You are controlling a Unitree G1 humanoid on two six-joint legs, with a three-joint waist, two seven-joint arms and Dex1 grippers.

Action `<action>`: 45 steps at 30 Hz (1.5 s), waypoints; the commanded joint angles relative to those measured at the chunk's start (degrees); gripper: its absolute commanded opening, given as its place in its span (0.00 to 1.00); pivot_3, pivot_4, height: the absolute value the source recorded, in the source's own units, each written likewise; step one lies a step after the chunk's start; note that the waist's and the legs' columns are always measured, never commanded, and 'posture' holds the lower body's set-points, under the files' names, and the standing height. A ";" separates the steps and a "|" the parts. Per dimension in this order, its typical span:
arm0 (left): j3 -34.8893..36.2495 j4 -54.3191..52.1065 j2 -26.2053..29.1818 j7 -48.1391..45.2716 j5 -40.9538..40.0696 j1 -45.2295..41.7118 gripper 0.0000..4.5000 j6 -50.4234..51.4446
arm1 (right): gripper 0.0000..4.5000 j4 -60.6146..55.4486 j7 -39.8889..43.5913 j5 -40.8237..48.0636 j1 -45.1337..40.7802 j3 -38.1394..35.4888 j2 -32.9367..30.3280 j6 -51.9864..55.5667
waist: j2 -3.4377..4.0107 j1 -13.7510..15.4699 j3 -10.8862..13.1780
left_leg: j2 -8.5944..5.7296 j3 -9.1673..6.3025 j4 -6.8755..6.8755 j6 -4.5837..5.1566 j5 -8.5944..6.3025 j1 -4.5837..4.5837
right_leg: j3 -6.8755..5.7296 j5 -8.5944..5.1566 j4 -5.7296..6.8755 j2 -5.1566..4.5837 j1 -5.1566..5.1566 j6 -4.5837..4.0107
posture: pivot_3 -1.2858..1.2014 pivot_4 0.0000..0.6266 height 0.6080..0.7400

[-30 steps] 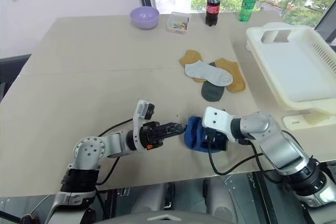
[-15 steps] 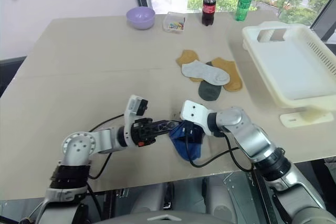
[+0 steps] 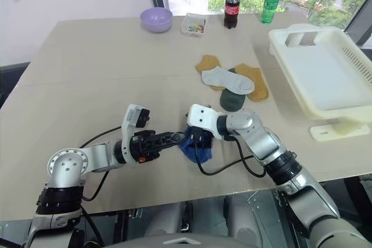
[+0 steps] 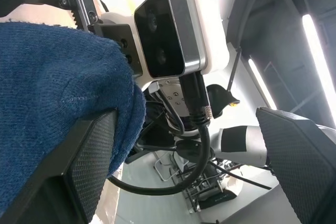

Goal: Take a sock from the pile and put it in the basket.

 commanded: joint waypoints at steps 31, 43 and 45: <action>-7.24 4.71 -3.32 -6.79 9.87 -4.01 1.00 -0.94 | 0.99 -32.60 3.80 21.10 16.54 -18.25 -19.89 28.03 | -0.02 0.32 0.00 | -0.01 0.01 0.14 0.19 -0.10 0.02 | 0.02 0.00 0.10 0.01 0.04 0.01 | 0.52 0.24 0.96; -8.05 4.85 -3.03 -8.71 13.26 -3.09 1.00 -1.59 | 0.99 -41.50 -22.70 43.20 24.76 -39.07 5.33 60.88 | -0.02 0.13 0.00 | 0.09 -0.02 0.31 0.19 -0.10 0.05 | 0.03 -0.07 0.32 0.04 0.05 0.13 | 0.52 0.24 0.96; -7.89 4.86 -3.08 -8.96 13.51 -3.09 1.00 -1.51 | 0.99 -41.60 -25.83 43.38 24.43 -39.33 7.64 64.06 | -0.01 0.12 0.00 | 0.10 0.00 0.39 0.19 -0.10 0.06 | 0.08 -0.08 0.53 0.03 0.00 0.13 | 0.52 0.24 0.96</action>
